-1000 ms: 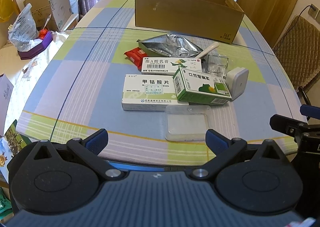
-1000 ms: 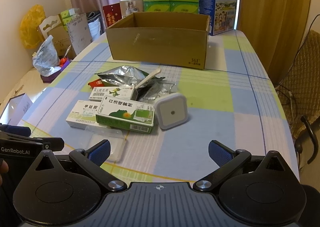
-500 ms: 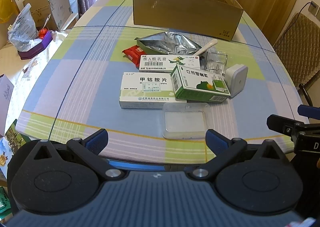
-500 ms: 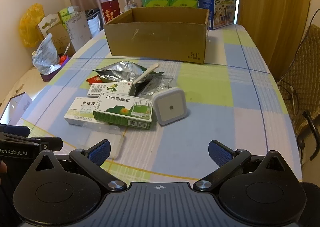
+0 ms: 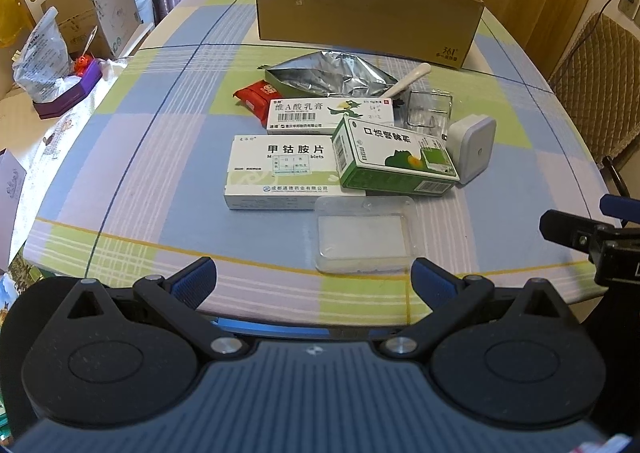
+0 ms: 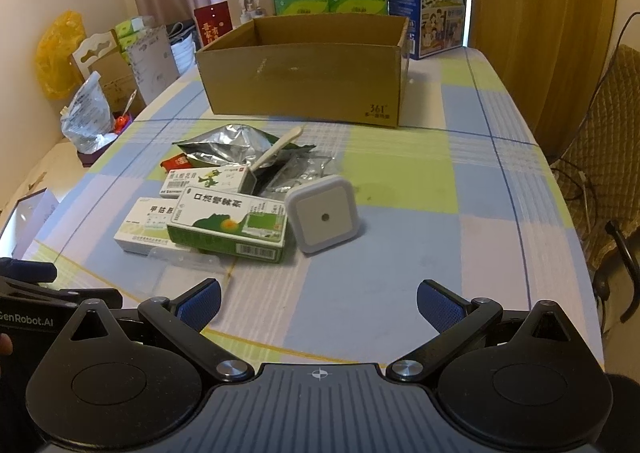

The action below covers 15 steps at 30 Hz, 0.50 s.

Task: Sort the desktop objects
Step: 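Move both grippers toward the items in front of the cardboard box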

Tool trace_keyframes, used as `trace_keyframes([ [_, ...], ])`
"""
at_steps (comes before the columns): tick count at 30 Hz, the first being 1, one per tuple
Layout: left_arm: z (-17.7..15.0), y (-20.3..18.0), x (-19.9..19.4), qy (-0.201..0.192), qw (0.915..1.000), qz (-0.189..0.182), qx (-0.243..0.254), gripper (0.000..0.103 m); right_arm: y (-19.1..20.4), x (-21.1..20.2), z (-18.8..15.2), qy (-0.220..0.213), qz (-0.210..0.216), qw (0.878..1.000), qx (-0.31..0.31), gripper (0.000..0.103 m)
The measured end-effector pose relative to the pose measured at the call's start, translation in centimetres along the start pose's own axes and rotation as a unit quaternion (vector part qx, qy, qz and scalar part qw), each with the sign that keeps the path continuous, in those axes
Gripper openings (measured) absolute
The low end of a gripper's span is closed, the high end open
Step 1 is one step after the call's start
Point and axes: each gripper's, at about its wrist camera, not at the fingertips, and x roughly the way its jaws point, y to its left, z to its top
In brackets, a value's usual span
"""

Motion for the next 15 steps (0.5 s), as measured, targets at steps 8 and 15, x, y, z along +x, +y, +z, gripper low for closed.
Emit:
trace_keyframes([
  [8, 0.3, -0.8, 1.2, -0.023, 0.9997, 0.000, -0.003, 0.102, -0.7, 1.0, 0.5, -0.006, -0.003, 1.000, -0.017, 0.101],
  [15, 0.2, -2.2, 3.1, -0.030, 0.9995, -0.004, 0.012, 0.102, -1.0, 2.4, 0.9, -0.003, -0.001, 0.999, -0.035, 0.101],
])
